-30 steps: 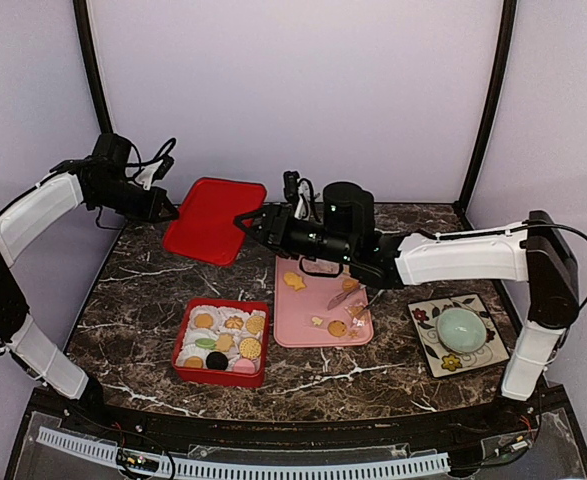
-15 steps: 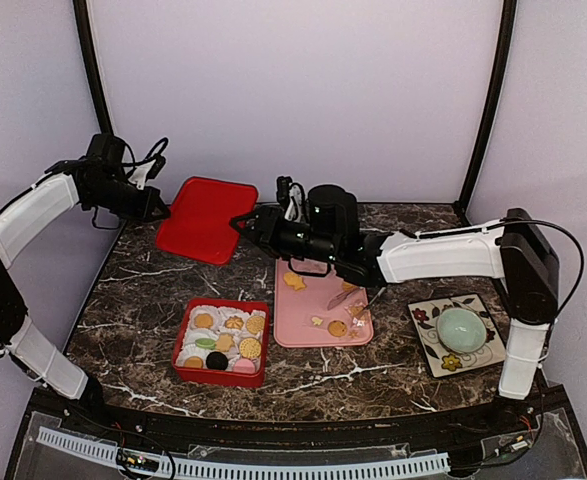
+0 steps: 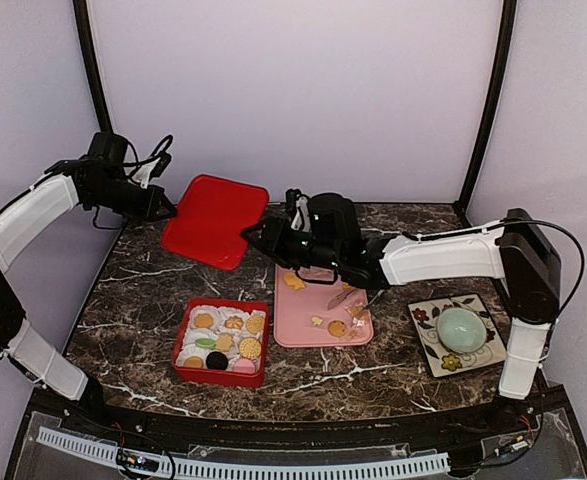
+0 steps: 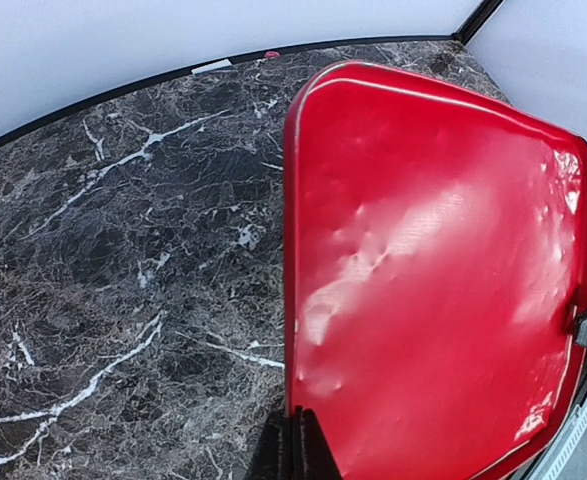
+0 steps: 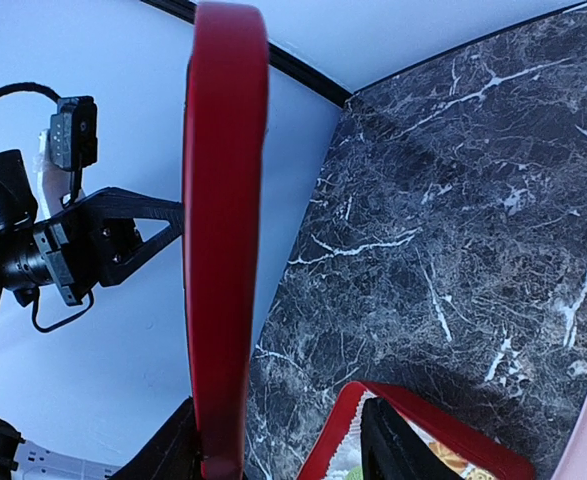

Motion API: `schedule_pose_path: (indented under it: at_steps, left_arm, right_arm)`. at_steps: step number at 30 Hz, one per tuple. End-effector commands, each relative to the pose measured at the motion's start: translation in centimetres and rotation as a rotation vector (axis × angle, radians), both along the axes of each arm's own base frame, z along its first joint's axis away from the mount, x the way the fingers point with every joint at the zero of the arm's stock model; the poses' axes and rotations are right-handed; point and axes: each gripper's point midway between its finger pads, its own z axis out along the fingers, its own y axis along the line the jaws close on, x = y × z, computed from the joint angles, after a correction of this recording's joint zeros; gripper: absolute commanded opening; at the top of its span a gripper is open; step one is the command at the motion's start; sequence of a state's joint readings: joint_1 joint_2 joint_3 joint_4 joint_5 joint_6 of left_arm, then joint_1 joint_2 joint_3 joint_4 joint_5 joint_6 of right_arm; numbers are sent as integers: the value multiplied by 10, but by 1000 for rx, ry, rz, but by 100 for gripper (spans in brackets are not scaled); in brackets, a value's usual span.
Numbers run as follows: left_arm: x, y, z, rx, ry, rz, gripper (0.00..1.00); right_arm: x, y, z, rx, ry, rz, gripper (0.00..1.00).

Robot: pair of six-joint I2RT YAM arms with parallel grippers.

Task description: Pack the cookies

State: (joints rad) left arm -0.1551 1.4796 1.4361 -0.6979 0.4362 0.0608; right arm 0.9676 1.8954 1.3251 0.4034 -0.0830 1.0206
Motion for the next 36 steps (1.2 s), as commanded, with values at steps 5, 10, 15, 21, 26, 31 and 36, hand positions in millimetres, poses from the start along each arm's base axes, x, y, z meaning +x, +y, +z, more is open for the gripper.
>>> schedule_pose_path:
  at_steps: [5, 10, 15, 21, 26, 31, 36]
  left_arm:
    - [-11, -8, 16, -49, -28, -36, 0]
    - [-14, -12, 13, -66, -7, -61, 0]
    - [-17, -13, 7, -63, 12, -70, 0]
    - [-17, -10, 4, -45, 5, -58, 3]
    - [-19, -8, -1, -32, 23, -56, 24]
    - [-25, -3, -4, 4, 29, -60, 44]
    - [-34, 6, -5, 63, 26, -57, 63]
  right_arm:
    - [1, 3, 34, 58, -57, 8, 52]
    - [-6, 18, 55, 170, -72, 86, 48]
    - [-15, 23, 70, 264, -75, 142, 31]
    - [-18, 10, 67, 222, -92, 121, 8]
    - [-13, -3, 65, 121, -132, 68, 0]
    - [-8, -13, 70, -57, -226, 21, 0]
    - [-20, -27, 75, -434, -427, -50, 0]
